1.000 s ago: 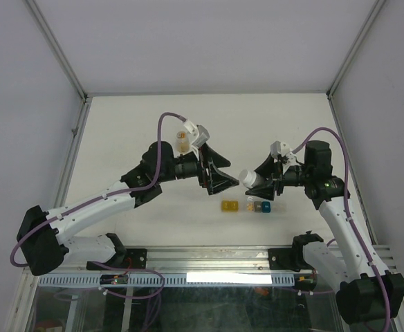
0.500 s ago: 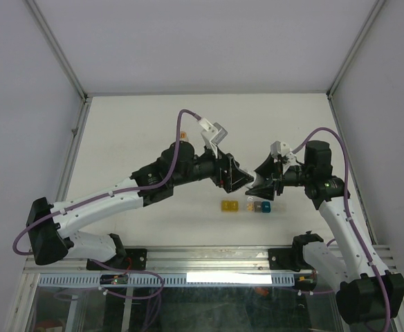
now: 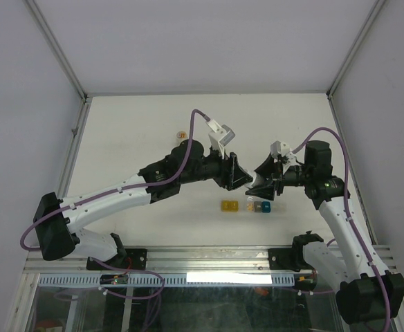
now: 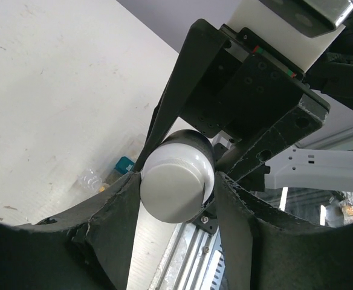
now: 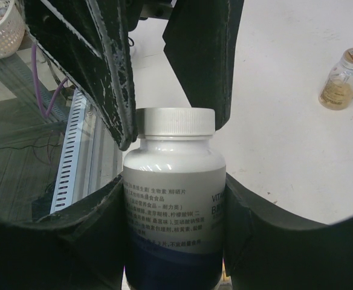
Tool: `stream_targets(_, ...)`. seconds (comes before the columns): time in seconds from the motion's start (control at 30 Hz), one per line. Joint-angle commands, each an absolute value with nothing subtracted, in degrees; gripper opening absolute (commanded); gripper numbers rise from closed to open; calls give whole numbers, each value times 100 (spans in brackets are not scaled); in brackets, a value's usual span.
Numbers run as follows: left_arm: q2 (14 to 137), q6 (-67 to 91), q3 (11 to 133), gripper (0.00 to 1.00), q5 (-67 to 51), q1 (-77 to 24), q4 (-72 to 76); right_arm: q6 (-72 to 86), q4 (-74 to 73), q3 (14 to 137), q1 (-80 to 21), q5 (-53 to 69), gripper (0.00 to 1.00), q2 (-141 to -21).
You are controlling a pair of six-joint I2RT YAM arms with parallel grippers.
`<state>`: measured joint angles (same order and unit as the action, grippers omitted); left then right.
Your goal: Sort the pills into containers
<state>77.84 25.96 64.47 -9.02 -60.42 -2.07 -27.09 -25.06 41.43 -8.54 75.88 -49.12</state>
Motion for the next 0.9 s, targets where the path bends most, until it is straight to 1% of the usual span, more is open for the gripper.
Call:
stream_targets(0.0, 7760, 2531, 6741, 49, -1125, -6091, -95, -2767, -2234, 4320, -845, 7742, 0, -4833)
stream_targets(0.13, 7795, 2429, 6829, 48, -1276, -6091, -237, -2769, -2232, 4321, -844, 7737, 0, -4830)
stream_targets(0.23, 7822, 2284, 6907, 45, -1431, -6091, -332, -2766, -2233, 4315, -844, 7739, 0, -4829)
stream_targets(0.33, 7863, 1954, 6954, 35, -1731, -6070, -400, -2769, -2232, 4319, -844, 7743, 0, -4830)
stream_targets(0.37, 7881, 1800, 6952, 31, -1975, -6034, -397, -2769, -2235, 4320, -844, 7746, 0, -4827)
stream_targets(0.47, 7948, 1038, 6939, 26, -3147, -5864, -397, -2764, -2237, 4316, -844, 7755, 0, -4829)
stream_targets(0.57, 8011, 84, 6924, 25, -4183, -5663, -430, -2769, -2232, 4316, -845, 7756, 0, -4827)
stream_targets(0.63, 8060, -609, 7000, 26, -4602, -5552, -575, -2769, -2233, 4318, -846, 7759, 0, -4823)
stream_targets(0.67, 8086, -876, 7088, 29, -4692, -5507, -697, -2769, -2232, 4317, -846, 7754, 0, -4825)
stream_targets(0.7, 8105, -1035, 7176, 34, -4709, -5434, -833, -2769, -2232, 4316, -844, 7747, 0, -4821)
stream_targets(0.77, 8108, -1015, 7328, 54, -4653, -5289, -855, -2769, -2233, 4318, -850, 7743, 0, -4831)
stream_targets(0.8, 8088, -920, 7398, 65, -4507, -5249, -850, -2769, -2232, 4318, -845, 7742, 0, -4834)
stream_targets(0.87, 7968, -637, 7415, 84, -4078, -5225, -707, -2764, -2233, 4316, -845, 7743, 0, -4834)
